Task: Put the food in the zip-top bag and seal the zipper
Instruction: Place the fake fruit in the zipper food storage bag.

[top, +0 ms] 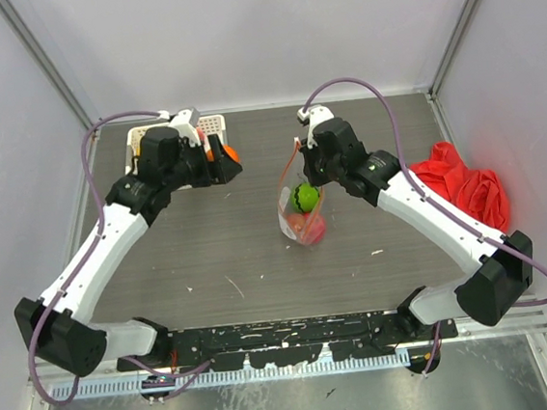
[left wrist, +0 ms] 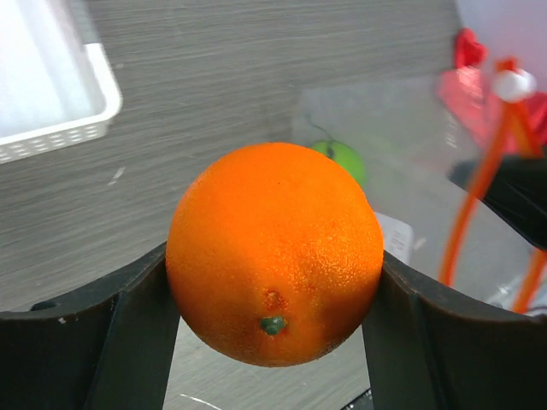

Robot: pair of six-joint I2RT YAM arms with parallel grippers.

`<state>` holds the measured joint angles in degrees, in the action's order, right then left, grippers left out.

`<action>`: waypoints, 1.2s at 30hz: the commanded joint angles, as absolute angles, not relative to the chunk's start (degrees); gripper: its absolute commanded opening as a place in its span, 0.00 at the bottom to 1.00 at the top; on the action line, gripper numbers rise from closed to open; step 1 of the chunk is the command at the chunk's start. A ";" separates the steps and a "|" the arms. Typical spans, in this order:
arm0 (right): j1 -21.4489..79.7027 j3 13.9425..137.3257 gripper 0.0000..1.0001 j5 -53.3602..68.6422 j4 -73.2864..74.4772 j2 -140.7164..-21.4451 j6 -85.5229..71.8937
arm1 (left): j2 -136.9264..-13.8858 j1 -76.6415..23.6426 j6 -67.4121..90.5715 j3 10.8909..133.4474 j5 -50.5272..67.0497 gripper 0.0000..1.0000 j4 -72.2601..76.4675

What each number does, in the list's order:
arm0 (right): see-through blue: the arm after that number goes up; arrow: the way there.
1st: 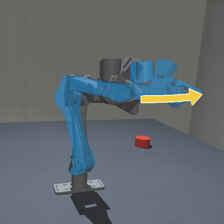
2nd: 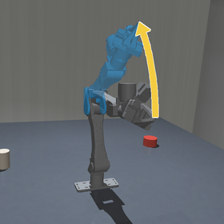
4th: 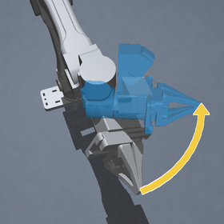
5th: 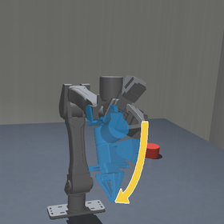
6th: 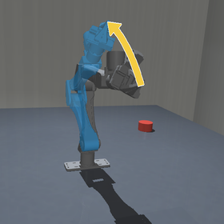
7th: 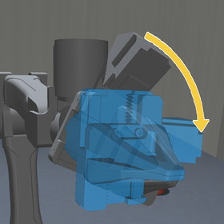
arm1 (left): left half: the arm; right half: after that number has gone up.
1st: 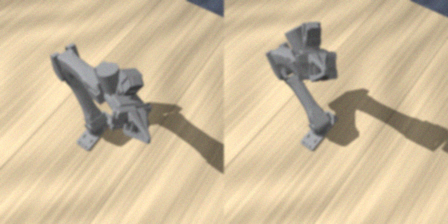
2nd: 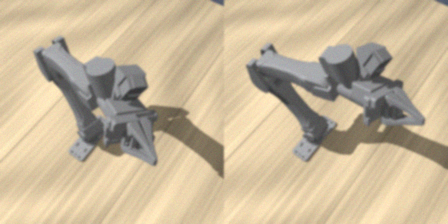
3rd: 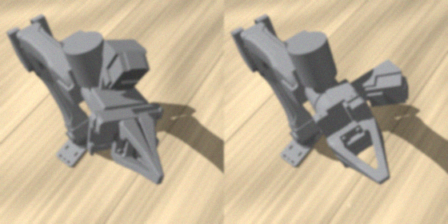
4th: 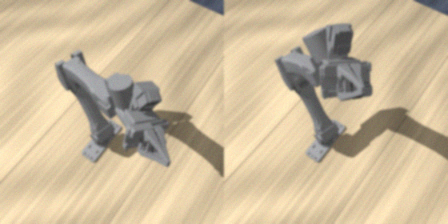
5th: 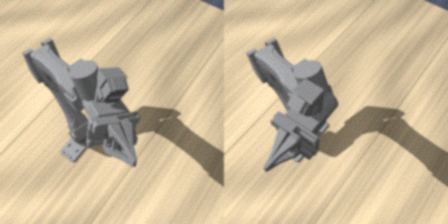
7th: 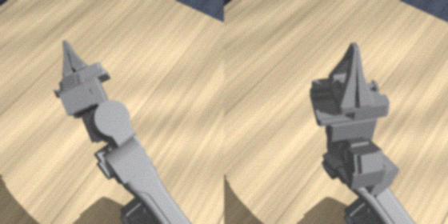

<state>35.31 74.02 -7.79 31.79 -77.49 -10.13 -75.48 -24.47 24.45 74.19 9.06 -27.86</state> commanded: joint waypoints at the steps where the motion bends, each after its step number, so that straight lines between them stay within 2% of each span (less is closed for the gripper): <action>1: 35.59 77.11 0.01 -8.61 30.28 -77.79 -11.20 | -68.99 -29.13 25.79 72.27 11.51 0.49 -17.92; 17: 35.59 78.24 0.01 -8.01 30.71 -78.40 -11.78 | -64.90 -42.99 23.82 64.46 11.37 0.48 2.41; 30: 35.57 78.49 0.00 -7.31 30.93 -78.48 -11.96 | -71.22 -53.86 9.35 63.60 4.23 0.49 5.27; 36: 35.60 78.33 0.01 -7.25 31.04 -77.89 -12.06 | -72.27 -55.15 5.87 61.03 0.77 0.50 5.58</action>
<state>35.31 75.64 -7.57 32.25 -78.78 -11.18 -72.25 -54.65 10.37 61.93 4.62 0.99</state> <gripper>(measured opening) 0.049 0.721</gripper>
